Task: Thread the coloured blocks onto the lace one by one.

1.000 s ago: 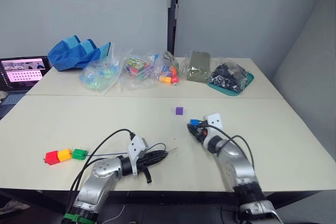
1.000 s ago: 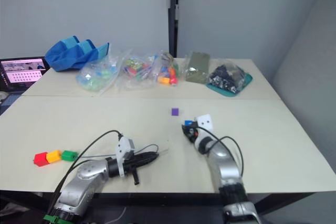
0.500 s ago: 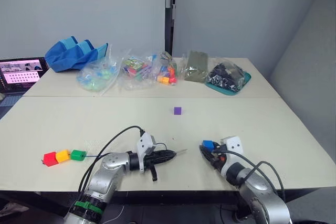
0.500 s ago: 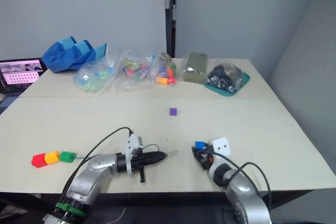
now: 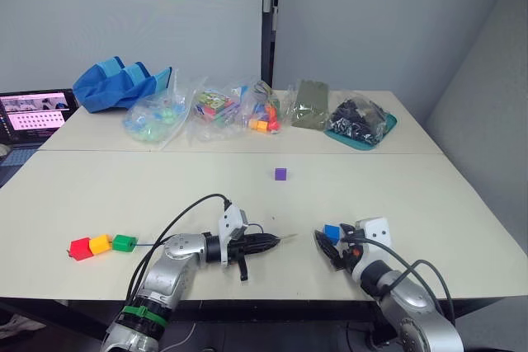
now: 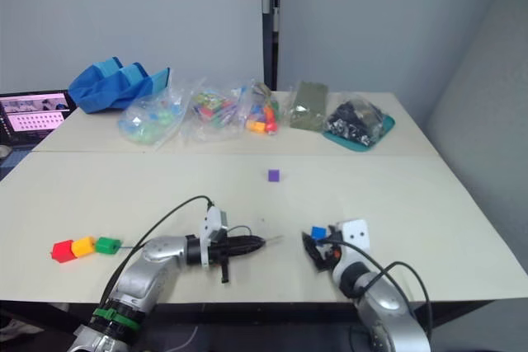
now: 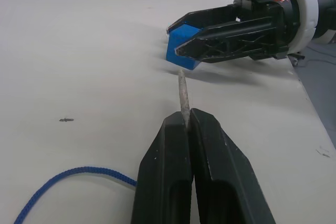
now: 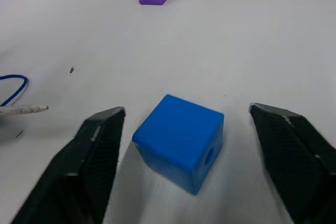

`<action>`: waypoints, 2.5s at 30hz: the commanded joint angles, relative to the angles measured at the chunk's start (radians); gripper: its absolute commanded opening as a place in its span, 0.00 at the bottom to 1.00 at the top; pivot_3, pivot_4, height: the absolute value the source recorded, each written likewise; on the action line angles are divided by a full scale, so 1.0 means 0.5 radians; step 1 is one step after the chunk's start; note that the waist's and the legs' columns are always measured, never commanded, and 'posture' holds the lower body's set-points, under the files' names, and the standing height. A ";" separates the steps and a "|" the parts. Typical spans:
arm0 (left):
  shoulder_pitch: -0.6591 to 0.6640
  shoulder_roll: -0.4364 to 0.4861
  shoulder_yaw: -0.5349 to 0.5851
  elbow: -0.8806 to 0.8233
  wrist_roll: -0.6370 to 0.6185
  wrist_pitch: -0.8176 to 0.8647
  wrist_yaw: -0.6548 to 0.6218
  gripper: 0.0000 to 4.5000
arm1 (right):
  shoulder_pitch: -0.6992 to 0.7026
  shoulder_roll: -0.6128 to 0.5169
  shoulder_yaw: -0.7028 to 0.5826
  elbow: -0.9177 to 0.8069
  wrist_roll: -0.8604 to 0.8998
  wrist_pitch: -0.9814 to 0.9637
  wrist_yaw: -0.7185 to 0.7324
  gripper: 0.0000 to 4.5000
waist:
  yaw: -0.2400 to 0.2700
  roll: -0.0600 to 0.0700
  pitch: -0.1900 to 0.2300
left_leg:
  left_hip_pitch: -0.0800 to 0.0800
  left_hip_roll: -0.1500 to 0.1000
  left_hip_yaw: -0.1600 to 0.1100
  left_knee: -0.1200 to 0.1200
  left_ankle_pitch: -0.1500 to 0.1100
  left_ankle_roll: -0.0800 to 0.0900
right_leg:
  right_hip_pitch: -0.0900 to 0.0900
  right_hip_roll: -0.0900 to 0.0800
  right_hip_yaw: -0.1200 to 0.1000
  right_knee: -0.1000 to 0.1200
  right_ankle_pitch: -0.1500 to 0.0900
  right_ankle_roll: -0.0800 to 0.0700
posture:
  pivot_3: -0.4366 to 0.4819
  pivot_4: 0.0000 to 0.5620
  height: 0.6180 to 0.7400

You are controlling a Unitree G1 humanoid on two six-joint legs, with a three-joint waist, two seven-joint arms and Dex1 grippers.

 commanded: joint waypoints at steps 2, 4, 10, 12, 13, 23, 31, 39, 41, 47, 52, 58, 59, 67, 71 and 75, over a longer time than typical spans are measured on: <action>-0.022 -0.004 0.012 -0.002 0.007 -0.056 -0.017 0.00 | -0.064 -0.086 -0.100 -0.231 0.174 0.085 0.058 0.99 | 0.000 0.000 0.000 | 0.000 0.000 0.000 0.000 0.000 0.000 | 0.000 0.000 0.000 0.000 0.000 0.000 | 0.48 0.27 0.81; -0.022 -0.001 0.017 0.001 0.006 -0.062 -0.018 0.00 | -0.099 -0.146 -0.142 -0.305 0.269 0.158 0.095 0.99 | 0.000 0.000 0.000 | 0.000 0.000 0.000 0.000 0.000 0.000 | 0.000 0.000 0.000 0.000 0.000 0.000 | 0.48 0.27 0.81; -0.010 -0.002 0.025 -0.017 0.005 -0.070 -0.004 0.00 | -0.320 -0.523 -0.378 -0.337 0.647 0.425 0.342 0.99 | 0.001 0.000 0.000 | 0.000 0.000 0.000 0.001 0.000 0.000 | 0.001 0.000 0.000 -0.001 0.000 0.000 | 0.48 0.27 0.81; -0.005 -0.003 0.026 -0.024 0.004 -0.074 0.003 0.00 | -0.423 -0.701 -0.397 -0.268 0.722 0.494 0.483 0.99 | 0.000 0.000 0.000 | 0.000 0.000 0.000 0.001 0.000 0.001 | 0.001 0.000 0.000 -0.001 0.000 0.000 | 0.48 0.27 0.81; -0.003 -0.004 0.028 -0.026 0.004 -0.077 0.008 0.00 | -0.480 -0.801 -0.383 -0.224 0.738 0.522 0.571 0.99 | 0.000 0.000 0.000 | 0.000 0.000 0.000 0.001 -0.001 0.002 | 0.001 0.000 0.000 -0.001 0.000 0.000 | 0.48 0.27 0.81; 0.022 0.000 0.040 -0.095 0.002 -0.068 0.060 0.00 | -1.019 -1.468 0.259 0.183 0.434 0.338 1.496 0.99 | -0.003 0.001 0.002 | 0.000 0.000 0.000 0.002 -0.003 0.005 | 0.000 0.000 0.001 -0.002 0.000 0.001 | 0.48 0.27 0.81; 0.070 -0.012 0.022 -0.162 0.016 -0.060 0.118 0.00 | -1.267 -1.436 0.700 0.499 -0.013 -0.027 1.834 0.99 | 0.005 0.001 0.002 | -0.001 0.000 0.000 0.003 -0.003 0.004 | 0.000 0.000 0.001 -0.003 0.000 0.001 | 0.48 0.27 0.81; 0.075 -0.028 -0.036 -0.176 0.053 -0.059 0.131 0.00 | -1.364 -1.268 0.817 0.876 -0.360 -0.269 1.780 0.99 | 0.013 0.001 0.002 | -0.001 0.000 0.000 0.004 -0.003 0.004 | 0.000 0.000 0.001 -0.003 0.000 0.001 | 0.48 0.27 0.81; 0.067 -0.032 -0.040 -0.170 0.056 -0.058 0.131 0.00 | -1.370 -1.246 0.804 0.916 -0.382 -0.256 1.778 0.99 | 0.019 0.002 0.002 | -0.001 0.000 0.000 0.004 -0.002 0.004 | 0.000 0.000 0.001 -0.003 0.000 0.001 | 0.48 0.27 0.81; 0.050 -0.065 -0.058 -0.132 0.064 -0.059 0.119 0.00 | -1.308 -1.235 0.761 0.992 -0.406 -0.232 1.809 0.80 | 0.034 0.002 0.002 | -0.001 0.000 0.001 0.004 -0.003 0.004 | 0.000 0.000 0.001 -0.003 0.000 0.001 | 0.48 0.27 0.81; 0.015 -0.086 -0.076 -0.086 0.074 -0.071 0.090 0.00 | -1.258 -1.202 0.744 0.913 -0.390 -0.153 1.798 0.42 | 0.045 0.002 0.002 | -0.001 0.000 0.001 0.004 -0.002 0.004 | 0.000 0.000 0.001 -0.002 0.000 0.001 | 0.48 0.27 0.81; -0.063 -0.085 -0.117 -0.023 0.126 -0.073 0.063 0.00 | -1.222 -1.178 0.722 0.743 -0.342 -0.067 1.811 0.26 | 0.046 0.002 0.002 | -0.001 0.000 0.001 0.005 -0.003 0.004 | 0.000 0.000 0.001 -0.002 0.000 0.001 | 0.48 0.27 0.81; -0.074 -0.076 -0.137 -0.014 0.148 -0.069 0.056 0.00 | -1.218 -1.173 0.726 0.711 -0.342 -0.062 1.815 0.26 | 0.045 0.002 0.002 | -0.001 0.000 0.001 0.004 -0.003 0.004 | 0.000 0.000 0.001 -0.002 0.000 0.001 | 0.48 0.27 0.81; -0.123 -0.073 -0.201 0.046 0.218 -0.088 0.011 0.00 | -1.211 -1.137 0.809 0.702 -0.460 -0.116 1.812 0.26 | 0.047 0.002 0.002 | -0.001 0.000 0.001 0.005 -0.002 0.004 | 0.001 0.000 0.001 -0.002 0.000 0.001 | 0.48 0.27 0.81; -0.140 -0.102 -0.194 0.074 0.228 -0.110 0.011 0.00 | -1.209 -1.130 0.830 0.703 -0.482 -0.137 1.835 0.26 | 0.050 0.002 0.002 | -0.001 -0.001 0.001 0.005 -0.002 0.004 | 0.001 0.000 0.001 -0.002 0.000 0.001 | 0.48 0.27 0.81; -0.163 -0.126 -0.194 0.109 0.236 -0.135 0.017 0.00 | -1.211 -1.115 0.850 0.690 -0.507 -0.152 1.836 0.26 | 0.050 0.002 0.002 | -0.001 -0.001 0.001 0.006 -0.002 0.004 | 0.002 0.000 0.001 -0.002 0.001 0.001 | 0.48 0.27 0.81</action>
